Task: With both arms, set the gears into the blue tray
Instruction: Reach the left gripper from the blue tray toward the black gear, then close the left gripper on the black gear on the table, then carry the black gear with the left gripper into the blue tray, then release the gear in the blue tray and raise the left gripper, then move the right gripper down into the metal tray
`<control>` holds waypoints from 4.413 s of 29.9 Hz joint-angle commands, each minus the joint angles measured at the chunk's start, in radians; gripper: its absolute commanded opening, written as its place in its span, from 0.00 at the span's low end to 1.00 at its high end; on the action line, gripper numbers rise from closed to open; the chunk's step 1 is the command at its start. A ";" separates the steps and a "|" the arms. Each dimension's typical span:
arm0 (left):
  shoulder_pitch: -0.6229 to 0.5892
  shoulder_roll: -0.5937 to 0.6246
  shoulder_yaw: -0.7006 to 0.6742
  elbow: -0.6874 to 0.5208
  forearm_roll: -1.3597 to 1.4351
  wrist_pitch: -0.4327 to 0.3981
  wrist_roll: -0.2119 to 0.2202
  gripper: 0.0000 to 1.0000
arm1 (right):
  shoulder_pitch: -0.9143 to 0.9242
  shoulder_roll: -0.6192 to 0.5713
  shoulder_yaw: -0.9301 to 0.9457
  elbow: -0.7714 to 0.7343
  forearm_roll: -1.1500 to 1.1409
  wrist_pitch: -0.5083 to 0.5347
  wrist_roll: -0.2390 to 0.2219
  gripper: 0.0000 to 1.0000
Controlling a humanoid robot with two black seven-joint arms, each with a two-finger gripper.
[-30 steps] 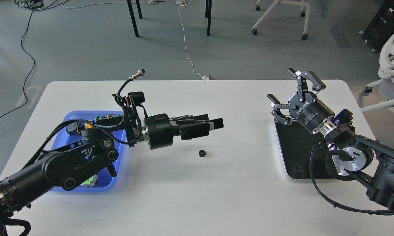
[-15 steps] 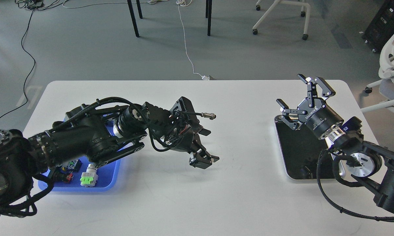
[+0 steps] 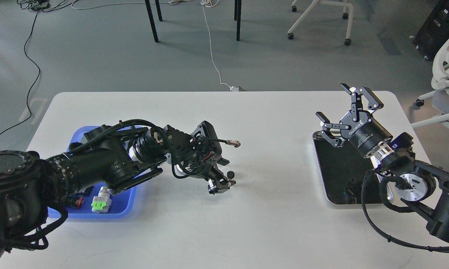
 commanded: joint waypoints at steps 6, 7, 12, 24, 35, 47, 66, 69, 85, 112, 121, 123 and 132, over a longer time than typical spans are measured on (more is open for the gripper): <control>0.011 -0.001 0.000 0.008 0.000 0.001 0.000 0.55 | -0.001 0.001 -0.002 0.000 0.000 0.000 0.000 0.97; 0.011 -0.001 0.000 0.011 0.000 0.001 0.000 0.51 | -0.006 0.001 -0.002 0.002 0.000 0.000 0.000 0.97; 0.013 -0.001 0.000 0.014 0.000 0.001 0.000 0.31 | -0.008 0.001 -0.002 0.000 0.000 0.000 0.000 0.97; 0.010 -0.006 0.000 0.014 0.000 0.001 0.000 0.16 | -0.008 0.001 -0.003 0.002 -0.002 0.000 0.000 0.97; -0.025 0.143 -0.018 -0.110 -0.023 -0.010 0.000 0.16 | -0.008 0.002 -0.006 0.002 -0.003 0.000 0.000 0.97; -0.021 0.622 -0.015 -0.393 -0.069 -0.080 0.000 0.17 | -0.006 0.016 -0.014 0.005 -0.006 0.000 0.000 0.97; 0.123 0.765 -0.086 -0.270 -0.082 -0.076 0.000 0.22 | -0.006 0.019 -0.014 0.005 -0.008 0.000 0.000 0.97; 0.128 0.763 -0.087 -0.253 -0.082 -0.073 0.000 0.23 | -0.006 0.019 -0.014 0.005 -0.008 0.000 0.000 0.97; 0.128 0.758 -0.178 -0.248 -0.137 -0.071 0.000 0.83 | 0.000 0.019 -0.014 0.003 -0.008 0.000 0.000 0.97; 0.695 0.337 -0.969 -0.428 -1.453 0.102 0.016 0.98 | 0.271 -0.263 -0.236 0.100 -1.141 0.000 0.000 0.99; 0.735 0.263 -1.020 -0.426 -1.487 0.041 0.065 0.98 | 0.512 -0.280 -0.523 0.086 -1.678 0.000 0.000 0.99; 0.735 0.263 -1.020 -0.426 -1.487 0.039 0.065 0.98 | 0.528 -0.272 -0.586 0.069 -1.753 -0.010 0.000 0.99; 0.735 0.263 -1.020 -0.426 -1.487 0.036 0.076 0.98 | 0.538 -0.162 -0.767 -0.008 -1.815 -0.156 0.000 0.97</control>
